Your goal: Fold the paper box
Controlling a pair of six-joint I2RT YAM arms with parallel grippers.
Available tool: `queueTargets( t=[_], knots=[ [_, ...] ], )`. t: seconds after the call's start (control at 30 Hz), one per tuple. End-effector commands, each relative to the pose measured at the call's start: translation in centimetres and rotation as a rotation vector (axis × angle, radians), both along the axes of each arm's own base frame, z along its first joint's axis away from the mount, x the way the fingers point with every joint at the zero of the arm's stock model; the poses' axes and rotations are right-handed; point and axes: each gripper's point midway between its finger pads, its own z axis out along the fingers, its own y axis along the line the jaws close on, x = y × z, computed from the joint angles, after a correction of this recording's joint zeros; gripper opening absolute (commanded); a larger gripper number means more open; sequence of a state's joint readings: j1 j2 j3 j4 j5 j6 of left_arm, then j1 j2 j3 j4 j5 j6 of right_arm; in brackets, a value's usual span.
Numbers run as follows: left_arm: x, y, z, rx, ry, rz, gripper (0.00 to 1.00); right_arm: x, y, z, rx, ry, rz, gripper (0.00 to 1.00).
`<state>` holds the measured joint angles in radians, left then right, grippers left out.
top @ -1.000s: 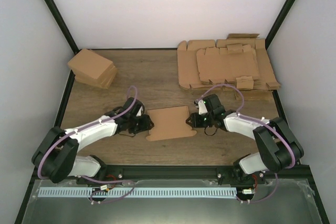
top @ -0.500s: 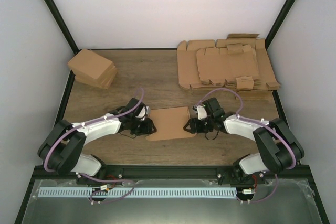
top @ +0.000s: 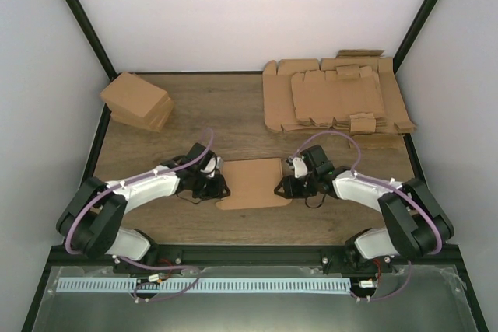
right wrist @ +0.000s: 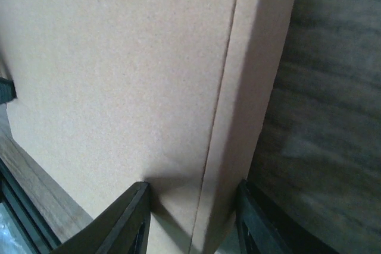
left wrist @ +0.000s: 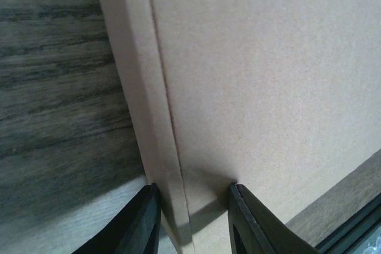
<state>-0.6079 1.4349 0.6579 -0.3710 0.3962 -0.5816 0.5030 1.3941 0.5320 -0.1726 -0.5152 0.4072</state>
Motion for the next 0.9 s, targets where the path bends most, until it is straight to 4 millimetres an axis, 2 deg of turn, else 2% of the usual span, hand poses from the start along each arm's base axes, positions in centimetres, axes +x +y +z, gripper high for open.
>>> queueTargets(
  t=[0.0, 0.23, 0.3, 0.53, 0.73, 0.87],
  knots=[
    [0.0, -1.6, 3.1, -0.067, -0.044, -0.066, 0.32, -0.6, 1.5, 3.1, 0.055, -0.013, 0.061, 0.37],
    [-1.7, -2.8, 5.7, -0.161, 0.075, -0.079, 0.36, -1.8, 1.5, 6.0, 0.077, 0.074, 0.031, 0.37],
    [-1.9, -3.1, 6.4, -0.191, 0.086, -0.08, 0.37, -1.8, 1.3, 6.8, 0.079, 0.084, 0.009, 0.4],
    [-0.9, -3.6, 9.0, -0.349, 0.148, -0.024, 0.41, -1.1, 2.2, 9.5, 0.124, 0.159, -0.063, 0.46],
    [0.4, -2.9, 12.0, -0.489, 0.208, 0.042, 0.55, 0.0, 2.0, 12.2, 0.148, 0.186, -0.189, 0.51],
    [0.7, -2.6, 13.8, -0.54, 0.231, 0.065, 0.6, 0.1, 1.3, 13.0, 0.136, 0.248, -0.297, 0.54]
  ],
)
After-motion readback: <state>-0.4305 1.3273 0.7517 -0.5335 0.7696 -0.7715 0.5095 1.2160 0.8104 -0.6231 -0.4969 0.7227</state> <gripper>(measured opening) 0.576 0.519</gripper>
